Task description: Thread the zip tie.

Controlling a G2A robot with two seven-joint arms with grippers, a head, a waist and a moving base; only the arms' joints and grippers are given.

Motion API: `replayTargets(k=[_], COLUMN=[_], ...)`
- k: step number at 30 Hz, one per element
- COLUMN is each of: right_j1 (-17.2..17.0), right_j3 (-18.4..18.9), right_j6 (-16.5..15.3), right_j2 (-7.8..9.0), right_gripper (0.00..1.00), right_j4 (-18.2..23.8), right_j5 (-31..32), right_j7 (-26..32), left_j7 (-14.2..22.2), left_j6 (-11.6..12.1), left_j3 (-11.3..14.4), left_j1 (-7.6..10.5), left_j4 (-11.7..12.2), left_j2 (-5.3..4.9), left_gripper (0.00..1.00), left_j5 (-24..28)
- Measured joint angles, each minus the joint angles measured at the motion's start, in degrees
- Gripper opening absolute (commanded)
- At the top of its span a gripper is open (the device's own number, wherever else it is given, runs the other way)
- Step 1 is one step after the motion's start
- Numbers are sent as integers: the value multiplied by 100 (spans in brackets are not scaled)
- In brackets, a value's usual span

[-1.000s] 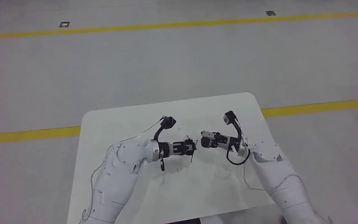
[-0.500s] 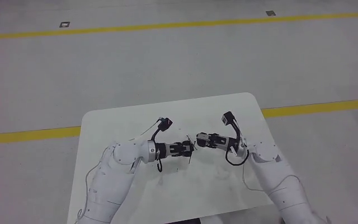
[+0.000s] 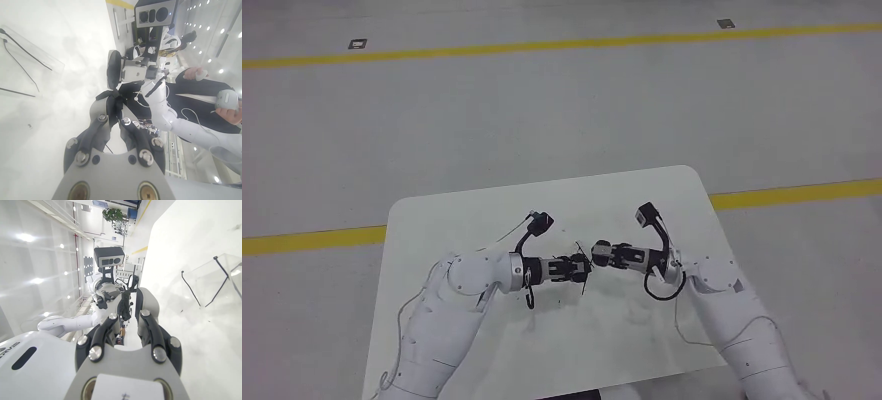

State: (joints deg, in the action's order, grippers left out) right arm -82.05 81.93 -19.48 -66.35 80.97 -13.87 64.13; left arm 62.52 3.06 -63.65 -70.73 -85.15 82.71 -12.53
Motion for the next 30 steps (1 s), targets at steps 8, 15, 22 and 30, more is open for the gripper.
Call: replayTargets(k=[8, 15, 22, 30], right_j1=[-26, -59, -78, -139], right_j3=[29, 76, 101, 167], right_j6=[0, 0, 0, 0], right_j2=[-52, -92, -127, -169], right_gripper=[12, 0, 0, 0], right_j4=[27, 35, 38, 56], right_j5=[55, 75, 126, 114], right_j7=[55, 96, 98, -4], left_j7=[-83, -141, -208, -365], left_j6=[-35, -63, -94, -129], left_j3=[99, 192, 280, 375], left_j1=[21, 59, 95, 130], left_j4=[-47, -57, -47, -49], left_j2=[-90, -169, -240, -316], left_gripper=[0, 0, 0, 100], left_j5=[92, 178, 249, 334])
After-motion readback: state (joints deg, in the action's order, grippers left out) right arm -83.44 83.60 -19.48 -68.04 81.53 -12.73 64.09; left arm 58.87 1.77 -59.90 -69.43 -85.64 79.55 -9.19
